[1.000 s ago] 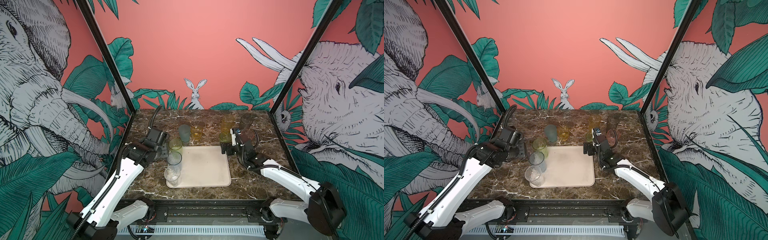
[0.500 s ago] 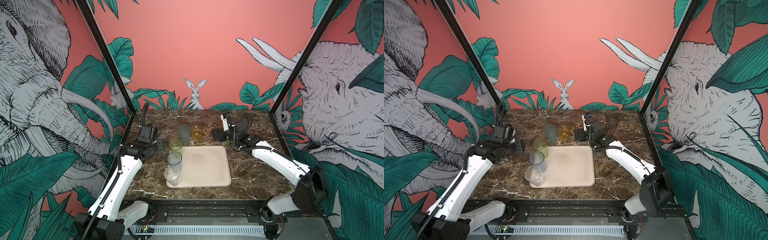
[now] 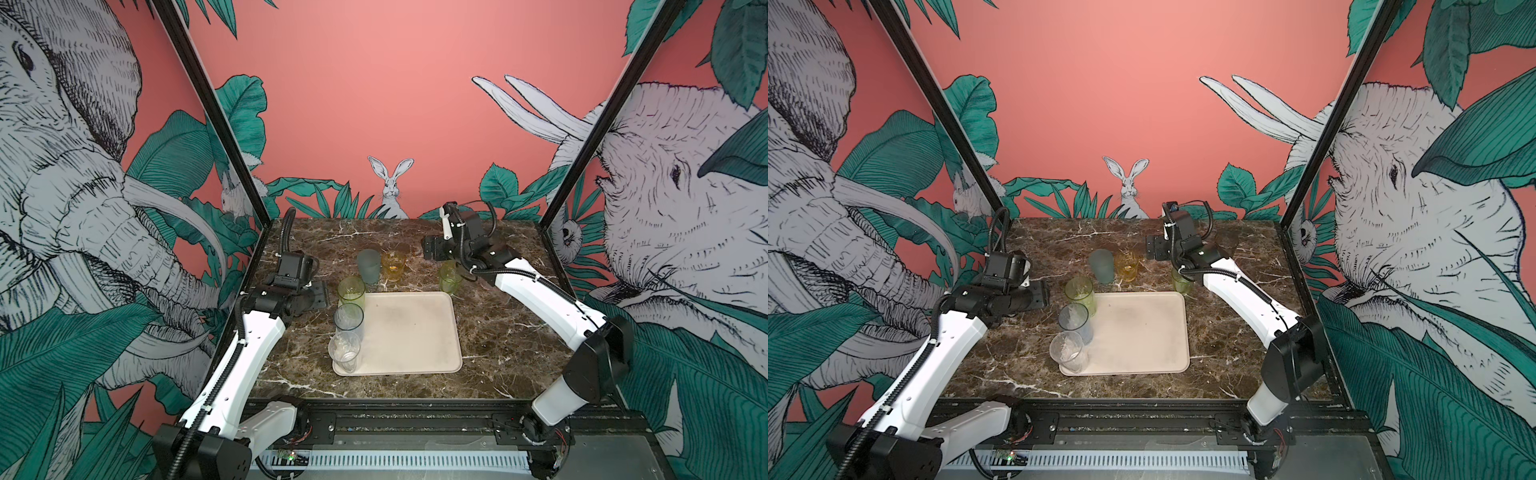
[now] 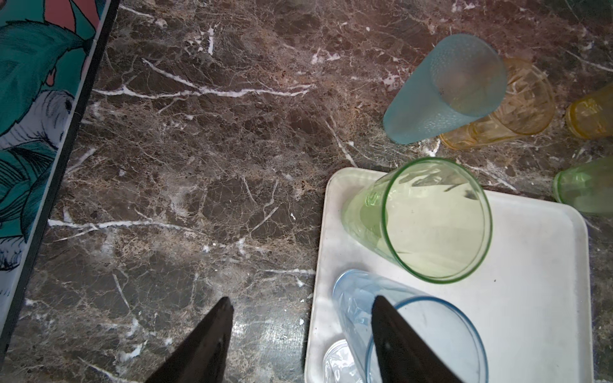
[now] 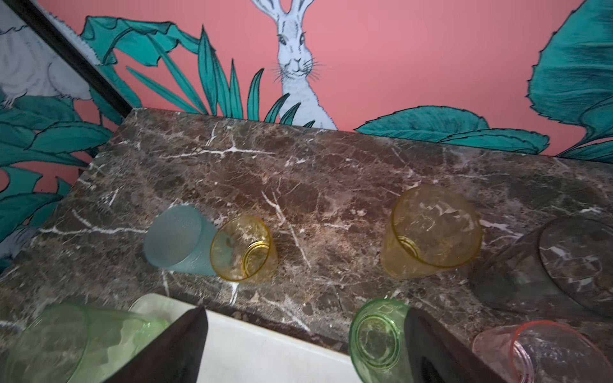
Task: Place the glasses into the tray
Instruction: 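Move the right gripper over the far yellow and grey cups while the left waits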
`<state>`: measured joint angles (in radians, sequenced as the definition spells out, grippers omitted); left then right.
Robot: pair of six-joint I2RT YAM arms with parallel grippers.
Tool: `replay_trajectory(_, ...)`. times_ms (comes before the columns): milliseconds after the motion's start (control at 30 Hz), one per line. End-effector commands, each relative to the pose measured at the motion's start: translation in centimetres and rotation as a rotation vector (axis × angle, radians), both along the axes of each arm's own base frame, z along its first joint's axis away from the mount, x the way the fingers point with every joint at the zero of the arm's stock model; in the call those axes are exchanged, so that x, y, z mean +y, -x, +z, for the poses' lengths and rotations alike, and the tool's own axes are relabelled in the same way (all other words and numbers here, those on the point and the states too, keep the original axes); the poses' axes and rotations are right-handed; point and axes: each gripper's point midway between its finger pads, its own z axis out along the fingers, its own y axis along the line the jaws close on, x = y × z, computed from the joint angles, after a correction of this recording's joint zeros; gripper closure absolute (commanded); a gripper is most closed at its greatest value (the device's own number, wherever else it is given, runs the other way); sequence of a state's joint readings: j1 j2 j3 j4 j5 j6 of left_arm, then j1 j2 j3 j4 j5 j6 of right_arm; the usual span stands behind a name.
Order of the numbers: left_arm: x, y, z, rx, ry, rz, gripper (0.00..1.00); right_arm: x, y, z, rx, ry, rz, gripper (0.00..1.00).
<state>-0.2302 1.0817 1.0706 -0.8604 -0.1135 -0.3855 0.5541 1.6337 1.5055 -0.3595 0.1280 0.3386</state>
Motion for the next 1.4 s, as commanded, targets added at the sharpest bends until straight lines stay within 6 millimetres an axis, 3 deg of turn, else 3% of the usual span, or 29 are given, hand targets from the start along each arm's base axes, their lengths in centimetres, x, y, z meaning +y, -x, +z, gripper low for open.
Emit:
replay_trajectory(0,0.4,0.0,-0.2,-0.002,-0.018,-0.001,0.32,-2.3,-1.9,0.0,-0.011,0.034,-0.076,0.04)
replay_trajectory(333,0.2,0.0,-0.6,0.008,-0.008,-0.008,0.32,-9.0,-6.1,-2.1,0.075,0.032,-0.271,0.05)
replay_trajectory(467,0.2,0.0,-0.8,0.009,-0.004,-0.007,0.32,-10.6,-7.1,-3.3,0.131,-0.023,-0.31,0.09)
replay_trajectory(800,-0.3,0.0,-1.4,0.019,0.027,-0.012,0.32,-11.8,-8.7,-5.9,0.222,-0.077,-0.35,0.21)
replay_trajectory(1367,-0.4,0.3,-1.8,0.028,0.04,-0.015,0.32,-12.1,-10.0,-9.0,0.264,-0.064,-0.357,0.36)
